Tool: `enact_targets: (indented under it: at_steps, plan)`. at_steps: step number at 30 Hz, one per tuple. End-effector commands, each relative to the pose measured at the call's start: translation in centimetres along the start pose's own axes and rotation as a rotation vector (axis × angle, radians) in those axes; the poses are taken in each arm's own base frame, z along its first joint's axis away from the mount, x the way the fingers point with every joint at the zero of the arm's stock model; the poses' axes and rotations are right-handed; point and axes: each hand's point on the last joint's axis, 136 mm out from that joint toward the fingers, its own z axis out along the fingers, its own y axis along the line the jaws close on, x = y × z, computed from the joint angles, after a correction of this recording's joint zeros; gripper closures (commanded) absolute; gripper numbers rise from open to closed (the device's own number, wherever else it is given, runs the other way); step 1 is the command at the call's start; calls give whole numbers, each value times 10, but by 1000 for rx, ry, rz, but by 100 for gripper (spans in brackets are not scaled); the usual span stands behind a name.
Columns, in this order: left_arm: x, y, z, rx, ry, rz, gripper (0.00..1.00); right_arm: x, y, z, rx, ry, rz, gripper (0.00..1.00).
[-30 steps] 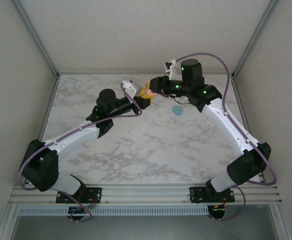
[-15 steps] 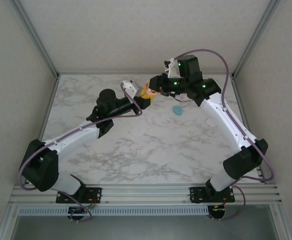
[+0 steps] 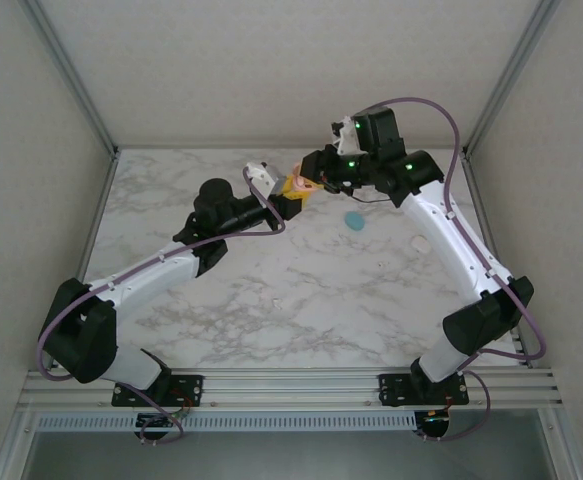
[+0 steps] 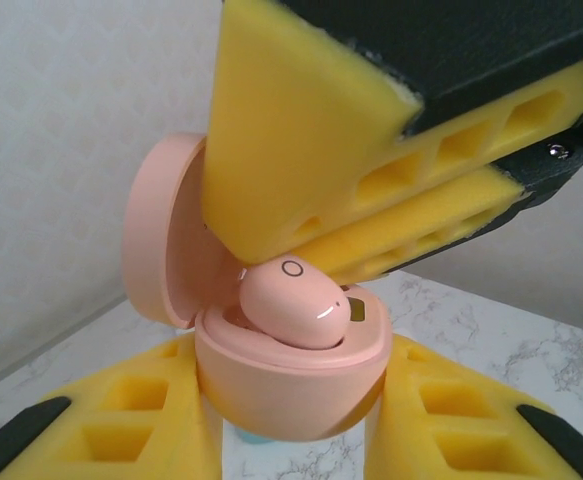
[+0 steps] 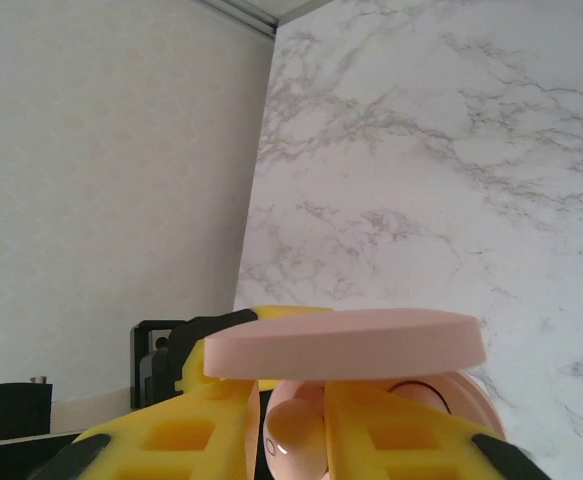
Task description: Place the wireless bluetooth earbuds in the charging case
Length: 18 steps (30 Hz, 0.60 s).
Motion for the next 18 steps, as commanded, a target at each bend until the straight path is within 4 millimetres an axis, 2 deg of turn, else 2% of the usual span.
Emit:
enact_targets:
  at_steps: [1,5,10,18]
  plan:
    - [-39,-2,-2,-4,-111,61,82,2,-15,-1,78,6,44,74]
    - [-40,-2,-2,-2,-111,64,82,1,-13,-3,74,-4,34,73]
    - [-37,-2,-1,-2,-102,62,82,0,3,-6,0,-1,7,70]
    - [-33,1,-3,-24,-92,69,82,-2,30,-43,-58,-88,-149,64]
